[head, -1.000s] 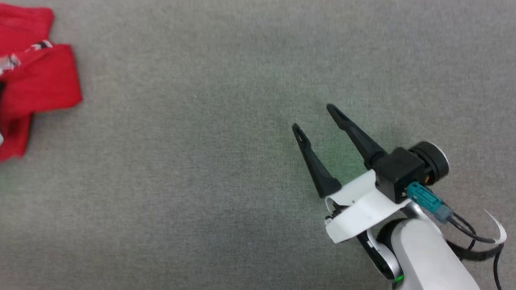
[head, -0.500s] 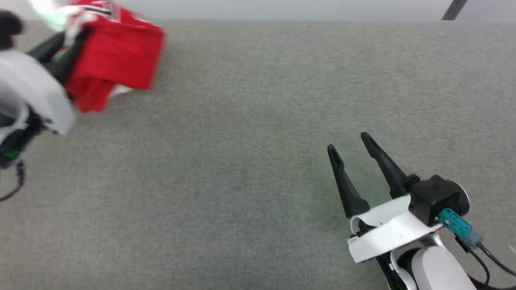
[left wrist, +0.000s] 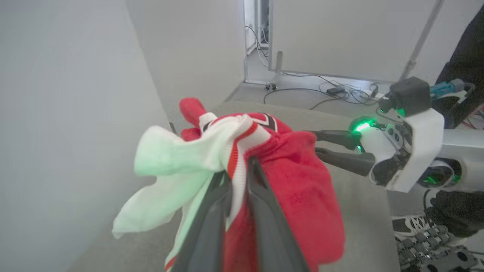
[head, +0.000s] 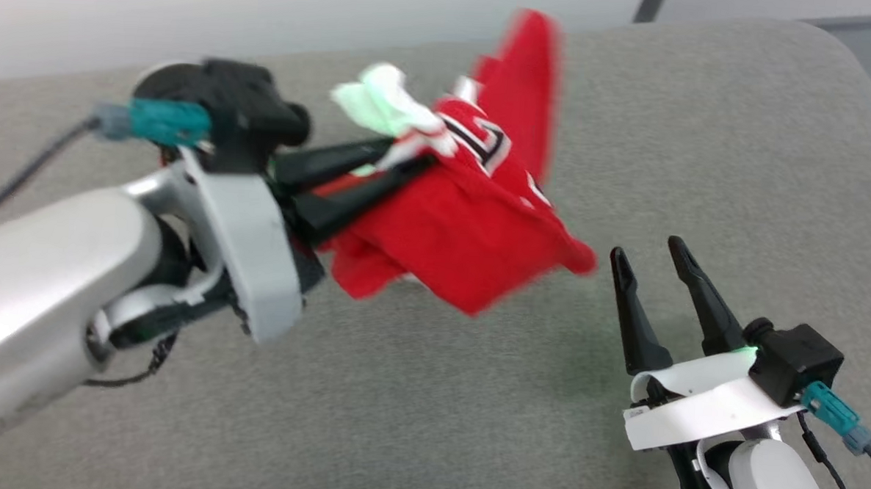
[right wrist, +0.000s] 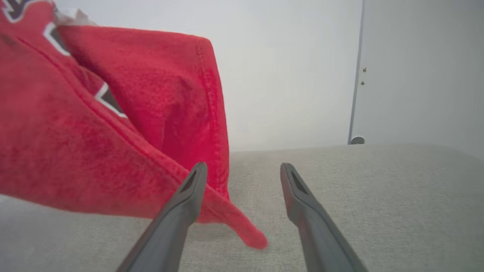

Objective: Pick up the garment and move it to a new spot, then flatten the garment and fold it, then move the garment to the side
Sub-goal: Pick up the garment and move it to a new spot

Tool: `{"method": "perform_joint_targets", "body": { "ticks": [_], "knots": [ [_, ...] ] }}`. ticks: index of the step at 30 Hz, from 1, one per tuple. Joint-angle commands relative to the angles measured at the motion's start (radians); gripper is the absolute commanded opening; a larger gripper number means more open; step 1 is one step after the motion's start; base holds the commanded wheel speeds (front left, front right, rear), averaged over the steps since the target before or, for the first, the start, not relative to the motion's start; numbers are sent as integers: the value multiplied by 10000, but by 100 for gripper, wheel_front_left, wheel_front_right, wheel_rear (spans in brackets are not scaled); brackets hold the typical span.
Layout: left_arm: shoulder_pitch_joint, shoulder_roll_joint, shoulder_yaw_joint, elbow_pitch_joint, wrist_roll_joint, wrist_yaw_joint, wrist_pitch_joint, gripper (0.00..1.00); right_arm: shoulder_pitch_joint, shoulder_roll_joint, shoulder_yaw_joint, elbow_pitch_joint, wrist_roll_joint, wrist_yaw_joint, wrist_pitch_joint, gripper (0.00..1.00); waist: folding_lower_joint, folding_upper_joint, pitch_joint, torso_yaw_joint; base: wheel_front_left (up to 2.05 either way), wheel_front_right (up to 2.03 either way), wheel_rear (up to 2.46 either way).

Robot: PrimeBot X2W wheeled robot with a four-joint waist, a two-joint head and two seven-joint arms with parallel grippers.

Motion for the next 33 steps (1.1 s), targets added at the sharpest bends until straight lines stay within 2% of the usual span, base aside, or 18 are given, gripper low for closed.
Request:
{"method": "perform_joint_targets", "body": {
  "ticks": [1,10,14,24,33],
  "knots": [
    [-68,-36,-100,-139,223,7,194,0,103,46,-76,-82,74,-3,-77,100,0,0,319,-565,0,0,0],
    [1455,-887,-133,-211,2111,7,2598,0,40,120,62,-50,526,-3,-254,100,0,0,914,-1497,0,0,0],
    [1816,-987,-138,177,2774,7,3301,0,-44,123,246,-17,788,-3,-290,100,0,0,1108,-1773,0,0,0],
    [2348,-970,-150,1724,3552,7,3816,0,-108,123,407,-318,1229,-3,-300,100,0,0,1563,-2101,0,0,0],
    [2856,-992,-291,2643,3746,27,4655,0,-265,123,606,-460,1376,-3,-302,100,0,0,1917,-2246,0,0,0]
  ]
}}
